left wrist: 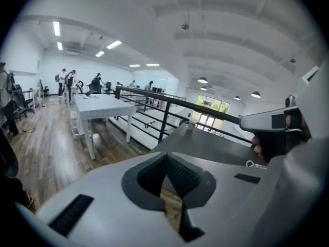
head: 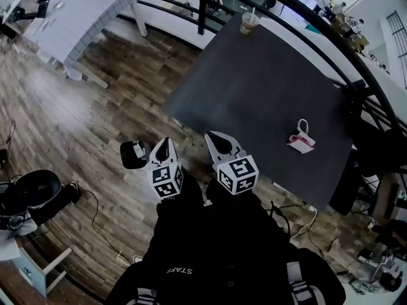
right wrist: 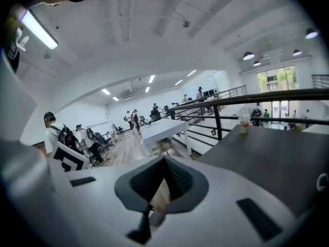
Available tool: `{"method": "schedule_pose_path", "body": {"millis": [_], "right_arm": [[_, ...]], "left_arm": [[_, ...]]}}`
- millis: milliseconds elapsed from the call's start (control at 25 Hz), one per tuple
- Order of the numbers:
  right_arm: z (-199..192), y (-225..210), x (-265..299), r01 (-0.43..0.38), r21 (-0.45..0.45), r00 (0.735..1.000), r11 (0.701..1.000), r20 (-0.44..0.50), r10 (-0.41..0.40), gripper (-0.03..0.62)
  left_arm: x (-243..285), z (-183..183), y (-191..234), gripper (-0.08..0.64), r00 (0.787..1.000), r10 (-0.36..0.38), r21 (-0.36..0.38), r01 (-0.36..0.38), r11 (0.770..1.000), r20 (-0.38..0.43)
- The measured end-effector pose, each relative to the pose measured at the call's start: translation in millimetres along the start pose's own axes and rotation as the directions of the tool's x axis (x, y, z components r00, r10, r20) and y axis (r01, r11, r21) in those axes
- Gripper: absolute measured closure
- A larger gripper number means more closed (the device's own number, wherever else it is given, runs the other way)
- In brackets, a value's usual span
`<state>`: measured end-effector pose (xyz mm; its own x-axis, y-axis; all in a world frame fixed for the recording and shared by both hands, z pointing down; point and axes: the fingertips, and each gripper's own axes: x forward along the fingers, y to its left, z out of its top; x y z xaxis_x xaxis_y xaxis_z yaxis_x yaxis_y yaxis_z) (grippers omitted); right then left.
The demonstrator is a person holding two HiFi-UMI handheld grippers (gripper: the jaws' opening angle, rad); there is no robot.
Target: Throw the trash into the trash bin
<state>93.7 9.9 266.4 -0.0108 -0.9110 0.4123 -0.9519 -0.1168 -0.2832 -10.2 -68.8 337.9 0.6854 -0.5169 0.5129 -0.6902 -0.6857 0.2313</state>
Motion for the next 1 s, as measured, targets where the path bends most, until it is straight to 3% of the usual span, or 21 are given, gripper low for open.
{"method": "schedule_pose_path", "body": {"millis": [200,480,800,1000], "right_arm": [[16,-52,-56,0.118,0.038,0.989,0.992,0.083,-0.121,0.577],[29,-128,-148,0.284,0.106,0.939,0.953,0.170,-0.298,0.577],[27,-196,-254,0.487,0.203,0.821,0.849,0.225,-0.525,0.577],[24,-223,-307,0.565,0.245,0.747,0.788,0.255,-0.614,0.577]], "left_arm": [[8,15,-86,0.558,0.990,-0.142,0.083,0.141,0.987,0.011],[15,28,-218,0.558,0.938,-0.346,0.168,0.341,0.925,0.003],[13,32,-343,0.558,0.847,-0.531,0.250,0.522,0.815,-0.034],[6,31,-401,0.558,0.796,-0.605,0.286,0.589,0.756,-0.038]]}}
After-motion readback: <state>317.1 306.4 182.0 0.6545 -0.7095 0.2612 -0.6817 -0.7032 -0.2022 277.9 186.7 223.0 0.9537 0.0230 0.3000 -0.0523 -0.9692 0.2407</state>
